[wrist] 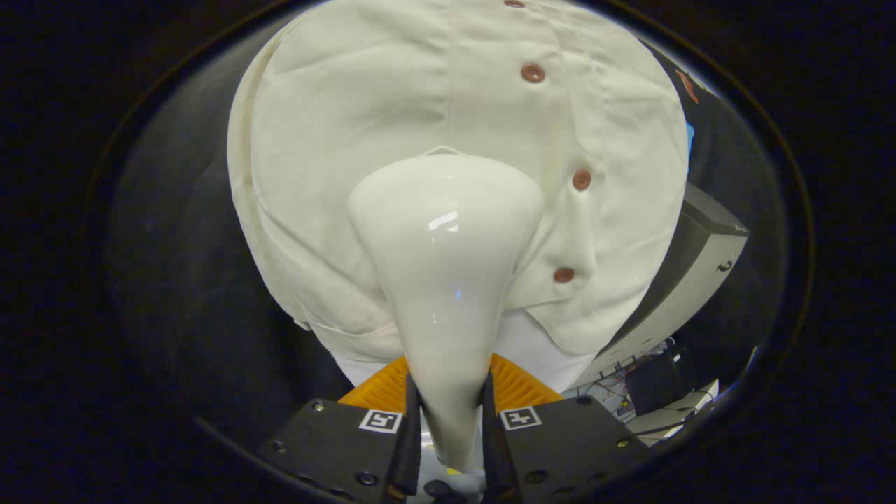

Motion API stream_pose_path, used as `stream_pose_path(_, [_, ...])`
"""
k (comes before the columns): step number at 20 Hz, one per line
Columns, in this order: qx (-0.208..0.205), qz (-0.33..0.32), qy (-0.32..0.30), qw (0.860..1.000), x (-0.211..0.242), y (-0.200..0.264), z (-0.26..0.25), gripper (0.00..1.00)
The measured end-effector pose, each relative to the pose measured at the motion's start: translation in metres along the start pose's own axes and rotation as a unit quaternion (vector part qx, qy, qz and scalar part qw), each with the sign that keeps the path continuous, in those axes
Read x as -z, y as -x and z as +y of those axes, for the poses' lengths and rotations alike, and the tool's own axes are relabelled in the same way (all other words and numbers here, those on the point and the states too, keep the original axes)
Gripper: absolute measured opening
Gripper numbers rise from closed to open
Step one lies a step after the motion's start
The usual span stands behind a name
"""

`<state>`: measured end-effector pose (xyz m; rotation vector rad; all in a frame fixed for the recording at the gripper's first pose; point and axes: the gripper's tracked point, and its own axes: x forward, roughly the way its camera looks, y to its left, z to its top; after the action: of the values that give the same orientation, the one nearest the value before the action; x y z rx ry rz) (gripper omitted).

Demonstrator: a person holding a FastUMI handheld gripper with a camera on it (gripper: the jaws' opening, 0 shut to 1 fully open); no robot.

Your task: Iron the clothes twice with a garment steamer, once on the left side and once on the right side.

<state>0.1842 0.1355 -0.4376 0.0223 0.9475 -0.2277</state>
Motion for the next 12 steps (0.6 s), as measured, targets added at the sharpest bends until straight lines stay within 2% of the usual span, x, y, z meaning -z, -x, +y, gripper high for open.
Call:
stream_pose_path(5, [-0.01, 0.043, -0.005, 0.999, 0.036, -0.004, -0.006, 0.37])
stream_pose_path(12, [-0.024, 0.046, -0.008, 0.999, 0.05, 0.015, -0.016, 0.37])
